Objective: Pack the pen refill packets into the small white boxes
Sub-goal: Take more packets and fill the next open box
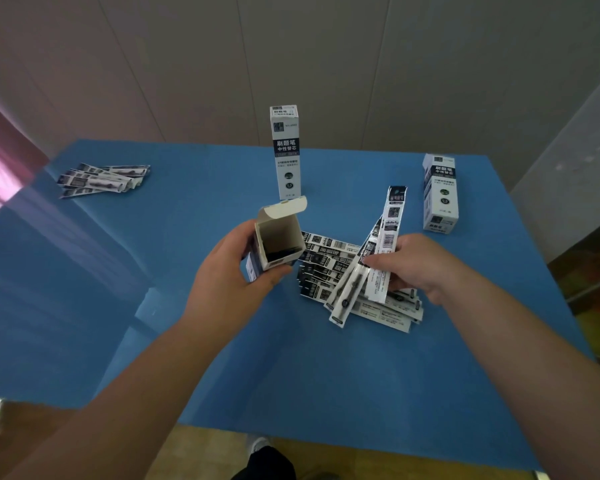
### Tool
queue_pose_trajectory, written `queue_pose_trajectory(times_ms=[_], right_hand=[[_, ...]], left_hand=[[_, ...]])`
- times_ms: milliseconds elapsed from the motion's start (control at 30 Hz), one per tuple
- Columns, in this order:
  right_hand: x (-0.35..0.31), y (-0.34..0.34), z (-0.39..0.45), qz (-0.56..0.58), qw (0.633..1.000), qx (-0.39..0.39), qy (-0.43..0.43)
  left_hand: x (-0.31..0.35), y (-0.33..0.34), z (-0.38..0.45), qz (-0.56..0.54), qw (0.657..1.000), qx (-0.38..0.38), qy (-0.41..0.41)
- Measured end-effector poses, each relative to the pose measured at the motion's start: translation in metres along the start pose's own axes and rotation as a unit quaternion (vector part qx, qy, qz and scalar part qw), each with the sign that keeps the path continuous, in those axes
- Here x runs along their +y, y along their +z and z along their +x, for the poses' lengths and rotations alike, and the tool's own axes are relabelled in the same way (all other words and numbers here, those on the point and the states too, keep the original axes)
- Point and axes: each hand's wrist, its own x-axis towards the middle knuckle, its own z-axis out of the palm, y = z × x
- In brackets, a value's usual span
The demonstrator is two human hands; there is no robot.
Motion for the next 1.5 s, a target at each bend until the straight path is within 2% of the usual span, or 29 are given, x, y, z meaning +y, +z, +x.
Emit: queue_pose_trajectory(times_ms=[400,633,700,833,967,1033,1133,1300,1500], right_hand=[[0.009,-0.009,0.007,0.035,0.999,-0.005,-0.003],[-0.002,-0.024,-0.018,0.13,0.99,-0.034,-0.033],[-0.011,-0.028,-0.032,0.189,0.978,-0.045,-0.071],[-0.034,-0.034,-0.066,0.284,0.933,-0.067,-0.212],[-0.058,-0.027,-0.091,0.318,0.886,-0.05,-0.335],[-0.068,-0.02,-0.098,0.294,0.884,-0.005,-0.364],[-0.079,-0.009,-0.099,0.202,0.904,0.065,-0.372],[-0.096,0.007,-0.097,0.095,0.92,0.063,-0.375],[-0.107,0.028,-0.084,0.049,0.932,0.057,-0.354]], left_hand=[[0.003,0.0,0.003,0.012,1.0,-0.001,0.007],[0.004,0.002,0.002,0.019,1.0,-0.007,0.006],[0.005,0.002,0.002,0.016,1.0,-0.009,0.004],[0.007,0.003,0.003,0.01,1.0,-0.007,-0.009],[0.008,0.002,0.005,0.01,1.0,-0.01,-0.006],[0.009,0.001,0.005,0.018,1.0,-0.006,-0.004],[0.013,0.002,0.005,0.026,1.0,-0.009,-0.007],[0.014,0.004,0.003,0.037,0.999,-0.018,-0.013],[0.018,0.005,0.002,0.051,0.998,-0.028,-0.01]])
